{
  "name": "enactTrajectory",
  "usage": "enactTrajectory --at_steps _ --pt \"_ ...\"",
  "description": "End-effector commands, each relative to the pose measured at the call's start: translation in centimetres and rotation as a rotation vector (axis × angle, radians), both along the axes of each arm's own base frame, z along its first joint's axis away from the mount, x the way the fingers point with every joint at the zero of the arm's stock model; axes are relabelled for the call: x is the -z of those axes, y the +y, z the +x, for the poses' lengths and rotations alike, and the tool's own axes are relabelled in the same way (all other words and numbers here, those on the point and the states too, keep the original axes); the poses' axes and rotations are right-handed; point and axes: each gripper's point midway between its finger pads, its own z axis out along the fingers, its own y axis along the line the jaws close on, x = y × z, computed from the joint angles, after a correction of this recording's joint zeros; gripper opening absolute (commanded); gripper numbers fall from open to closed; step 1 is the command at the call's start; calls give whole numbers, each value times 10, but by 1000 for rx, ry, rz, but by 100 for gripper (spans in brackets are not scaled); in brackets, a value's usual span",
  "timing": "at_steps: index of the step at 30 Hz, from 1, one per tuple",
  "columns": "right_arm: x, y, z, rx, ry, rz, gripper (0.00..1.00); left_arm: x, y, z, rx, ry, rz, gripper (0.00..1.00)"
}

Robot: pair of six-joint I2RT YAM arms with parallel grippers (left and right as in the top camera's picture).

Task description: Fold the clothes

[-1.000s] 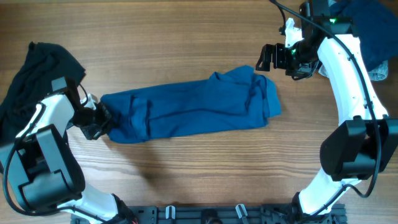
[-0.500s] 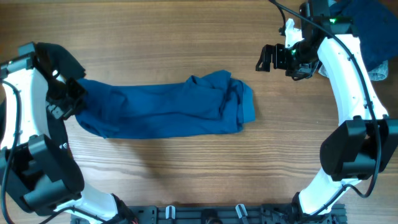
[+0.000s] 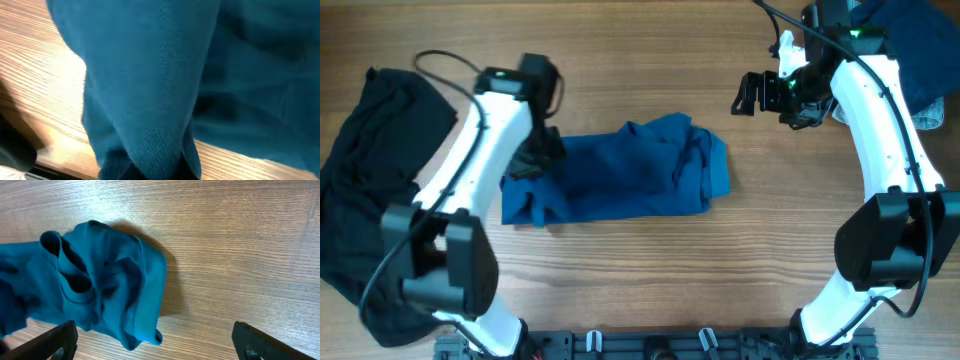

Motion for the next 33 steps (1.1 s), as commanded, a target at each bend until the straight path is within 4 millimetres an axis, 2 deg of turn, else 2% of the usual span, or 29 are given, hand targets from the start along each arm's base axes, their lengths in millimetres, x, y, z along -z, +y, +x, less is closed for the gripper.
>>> enactTrajectory --at_steps 1,4,6,8,11,15,19,22,23,24,25,26,27,28,30,33 --pt "-7 2 -1 7 -6 4 100 15 0 -9 34 96 87 4" --pt "-7 2 -1 7 -4 4 100 22 7 -22 48 182 138 4" --pt "-7 2 -1 7 -4 4 100 23 7 -24 49 197 141 4" --pt "-7 2 -1 7 -4 4 99 22 10 -27 57 210 157 4" --pt "-7 2 -1 7 -3 4 100 15 26 -30 33 213 255 4" --pt "-7 2 -1 10 -3 4 100 17 22 -26 35 195 245 4" --pt "-7 2 -1 10 -3 5 100 25 -3 -18 49 151 164 4" --pt "-7 2 -1 11 -3 5 100 32 -39 -14 57 127 22 4" --pt "-7 2 -1 10 -3 5 100 34 -57 -12 69 112 -41 4" --pt "-7 2 -1 11 -3 5 100 36 -69 -11 77 103 -83 10" --pt "-7 2 -1 10 -3 5 99 36 -80 -10 88 94 -117 26" --pt "-7 2 -1 10 -2 5 100 37 -90 -9 101 86 -144 57" --pt "-7 2 -1 10 -1 5 100 37 -94 -10 117 82 -145 96" --pt "-7 2 -1 10 -2 5 100 37 -97 -12 126 87 -144 100" --pt "-7 2 -1 10 -2 5 100 36 -94 -15 130 101 -136 99" --pt "-7 2 -1 10 -2 5 100 34 -81 -10 91 90 -131 90"
